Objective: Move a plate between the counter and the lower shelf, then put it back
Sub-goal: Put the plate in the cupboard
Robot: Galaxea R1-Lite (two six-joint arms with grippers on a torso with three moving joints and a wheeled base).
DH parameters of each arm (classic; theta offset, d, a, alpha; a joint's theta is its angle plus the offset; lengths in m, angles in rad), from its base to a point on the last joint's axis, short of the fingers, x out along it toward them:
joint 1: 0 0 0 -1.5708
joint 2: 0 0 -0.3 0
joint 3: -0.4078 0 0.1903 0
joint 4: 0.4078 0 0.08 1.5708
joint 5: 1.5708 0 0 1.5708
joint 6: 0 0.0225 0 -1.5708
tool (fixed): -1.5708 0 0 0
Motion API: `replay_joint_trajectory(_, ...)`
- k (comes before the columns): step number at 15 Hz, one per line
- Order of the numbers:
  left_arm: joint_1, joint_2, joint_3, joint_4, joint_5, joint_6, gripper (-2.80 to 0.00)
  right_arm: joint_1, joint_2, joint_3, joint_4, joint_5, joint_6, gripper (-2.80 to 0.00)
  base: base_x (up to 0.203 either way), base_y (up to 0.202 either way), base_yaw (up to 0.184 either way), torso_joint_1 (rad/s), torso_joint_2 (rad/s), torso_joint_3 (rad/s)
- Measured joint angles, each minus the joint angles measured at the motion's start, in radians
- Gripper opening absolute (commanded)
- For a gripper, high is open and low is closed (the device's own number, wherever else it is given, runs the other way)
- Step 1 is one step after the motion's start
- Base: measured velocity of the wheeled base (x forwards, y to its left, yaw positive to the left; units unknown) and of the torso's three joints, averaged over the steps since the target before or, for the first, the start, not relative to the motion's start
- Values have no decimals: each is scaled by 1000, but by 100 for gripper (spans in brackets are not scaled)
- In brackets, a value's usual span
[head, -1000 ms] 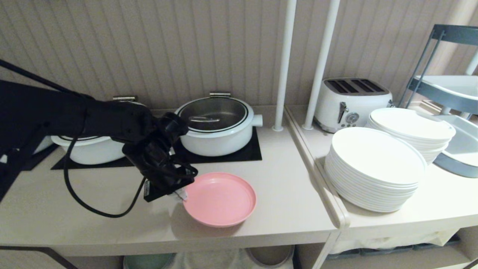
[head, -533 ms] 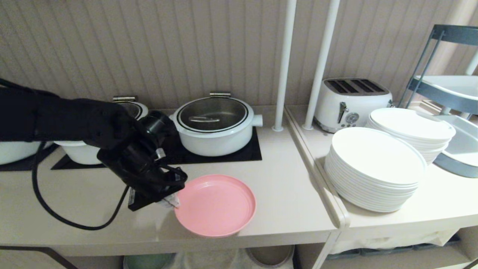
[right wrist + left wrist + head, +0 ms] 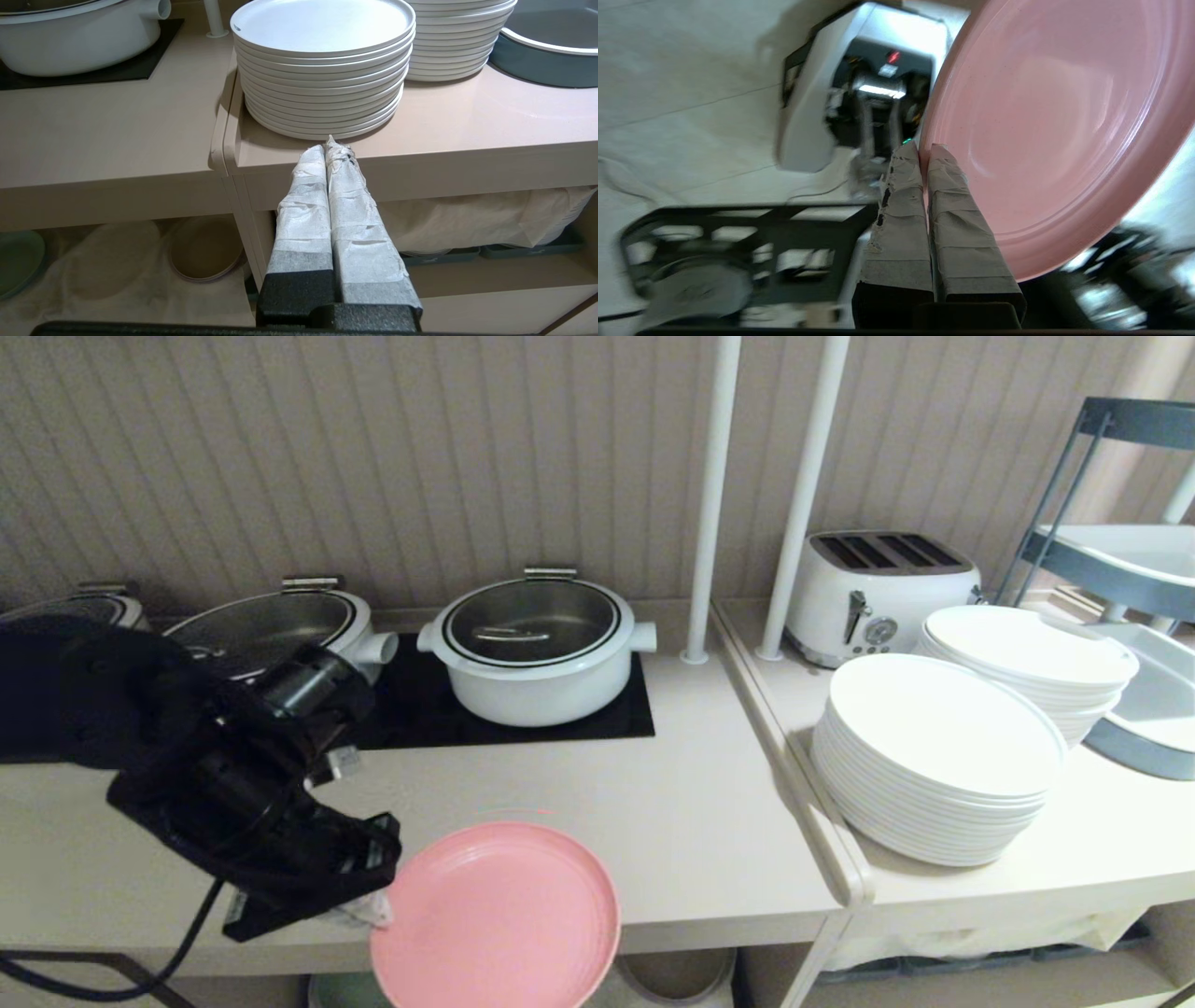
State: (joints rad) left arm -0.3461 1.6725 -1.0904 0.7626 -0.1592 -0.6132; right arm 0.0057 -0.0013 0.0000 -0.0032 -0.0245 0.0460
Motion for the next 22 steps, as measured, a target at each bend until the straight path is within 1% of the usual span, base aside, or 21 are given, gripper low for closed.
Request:
replay_joint_trajectory(1, 2, -30, 32, 0, -5, 24, -280, 0, 0, 0, 0, 0, 0, -280, 0, 0, 0, 0, 0, 0)
replay_joint_trajectory(4, 4, -114, 94, 0, -43, 50, -280, 0, 0, 0, 0, 0, 0, -280, 0, 0, 0, 0, 0, 0)
replay_joint_trajectory(7, 4, -180, 143, 1, -52, 79, -280, 0, 0, 0, 0, 0, 0, -280, 0, 0, 0, 0, 0, 0)
replay_joint_trajectory(10, 4, -250, 207, 2, -91, 113, -280, 0, 0, 0, 0, 0, 0, -280, 0, 0, 0, 0, 0, 0)
replay_joint_trajectory(17, 5, -391, 357, 8, -101, 224, -280, 0, 0, 0, 0, 0, 0, -280, 0, 0, 0, 0, 0, 0)
replay_joint_trajectory(20, 5, -427, 385, 11, -137, 240, -280, 0, 0, 0, 0, 0, 0, -280, 0, 0, 0, 0, 0, 0)
replay_joint_trajectory(22, 4, -436, 391, 10, -140, 240, -280, 0, 0, 0, 0, 0, 0, -280, 0, 0, 0, 0, 0, 0)
